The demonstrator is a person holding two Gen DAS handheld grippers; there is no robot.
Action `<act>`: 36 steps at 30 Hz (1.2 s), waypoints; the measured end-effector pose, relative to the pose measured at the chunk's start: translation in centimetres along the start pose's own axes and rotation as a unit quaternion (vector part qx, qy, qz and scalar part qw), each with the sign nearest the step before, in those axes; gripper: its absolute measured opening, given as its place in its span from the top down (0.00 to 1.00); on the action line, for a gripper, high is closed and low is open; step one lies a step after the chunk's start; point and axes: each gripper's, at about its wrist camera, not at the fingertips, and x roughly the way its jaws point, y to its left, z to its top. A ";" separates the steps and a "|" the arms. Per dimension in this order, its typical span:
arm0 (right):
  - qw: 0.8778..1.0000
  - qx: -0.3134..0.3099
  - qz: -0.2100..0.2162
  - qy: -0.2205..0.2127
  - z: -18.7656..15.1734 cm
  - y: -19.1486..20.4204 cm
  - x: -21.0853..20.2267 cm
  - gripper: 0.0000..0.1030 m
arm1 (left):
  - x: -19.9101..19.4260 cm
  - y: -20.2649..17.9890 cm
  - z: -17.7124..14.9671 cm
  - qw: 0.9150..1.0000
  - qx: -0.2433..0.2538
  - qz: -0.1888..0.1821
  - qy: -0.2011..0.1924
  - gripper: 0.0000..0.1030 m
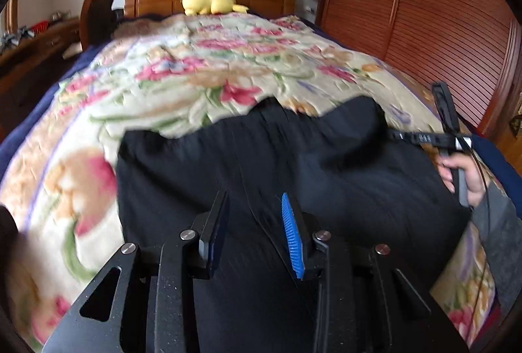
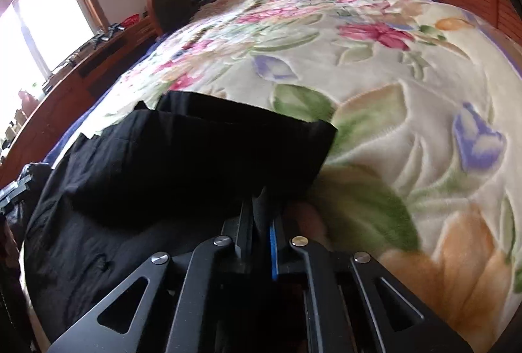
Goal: Fold large clothes
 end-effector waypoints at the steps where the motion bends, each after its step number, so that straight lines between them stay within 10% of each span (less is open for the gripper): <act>1: 1.000 0.000 0.000 -0.008 0.1 -0.1 -0.3 0.95 | -0.1 -0.1 -0.5 1.000 -0.004 -0.005 0.004 0.67; 9: 0.995 0.041 -0.053 -0.075 0.1 -1.7 -2.7 0.95 | -0.1 -0.8 -2.6 1.000 -0.005 -0.021 0.016 0.67; 19: 0.991 0.006 -0.105 -0.085 -0.1 1.1 -4.5 0.54 | 0.5 -1.4 -3.7 1.000 0.020 -0.004 0.022 0.67; 36: 0.979 -0.159 -0.103 -0.071 -1.8 11.5 -8.4 0.53 | 1.8 -1.5 -4.3 0.999 0.032 0.006 0.028 0.67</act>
